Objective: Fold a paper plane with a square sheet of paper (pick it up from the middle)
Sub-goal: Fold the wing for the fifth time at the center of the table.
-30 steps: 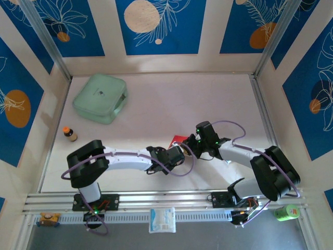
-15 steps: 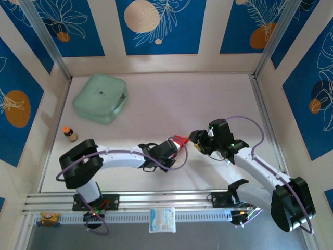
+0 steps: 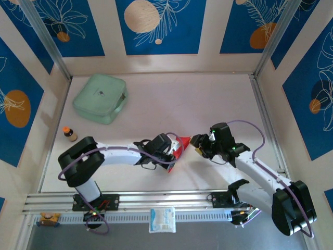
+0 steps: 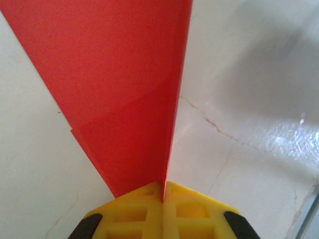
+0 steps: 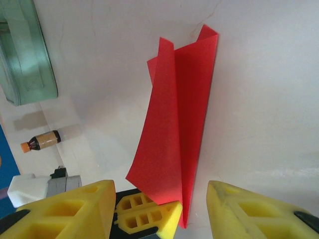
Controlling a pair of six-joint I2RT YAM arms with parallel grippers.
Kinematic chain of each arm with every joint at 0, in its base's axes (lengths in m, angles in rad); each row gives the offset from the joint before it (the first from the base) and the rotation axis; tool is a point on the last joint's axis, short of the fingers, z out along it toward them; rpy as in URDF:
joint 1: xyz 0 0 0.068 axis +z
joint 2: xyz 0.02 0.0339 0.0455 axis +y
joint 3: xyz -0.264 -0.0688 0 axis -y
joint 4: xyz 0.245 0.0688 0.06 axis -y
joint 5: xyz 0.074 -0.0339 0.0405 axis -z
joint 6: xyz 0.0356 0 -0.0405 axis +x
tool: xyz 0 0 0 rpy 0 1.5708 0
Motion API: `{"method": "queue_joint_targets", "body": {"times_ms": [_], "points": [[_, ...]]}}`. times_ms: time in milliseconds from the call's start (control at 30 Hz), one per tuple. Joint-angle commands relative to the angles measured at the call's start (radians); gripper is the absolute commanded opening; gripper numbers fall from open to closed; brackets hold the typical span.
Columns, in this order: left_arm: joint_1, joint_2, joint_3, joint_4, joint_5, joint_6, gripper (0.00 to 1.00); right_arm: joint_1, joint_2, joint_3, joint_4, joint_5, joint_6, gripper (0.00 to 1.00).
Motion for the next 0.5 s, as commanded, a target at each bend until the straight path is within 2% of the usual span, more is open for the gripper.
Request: {"method": "queue_joint_targets", "body": {"times_ms": [0,467], "points": [[0.022,0.031,-0.022,0.053,0.093,-0.033,0.00,0.012,0.001,-0.031,0.069,-0.054,-0.028,0.50],[0.069,0.092,-0.070,0.203,0.229,-0.130,0.00,0.105,0.029,-0.088,0.210,0.007,-0.136,0.38]]}}
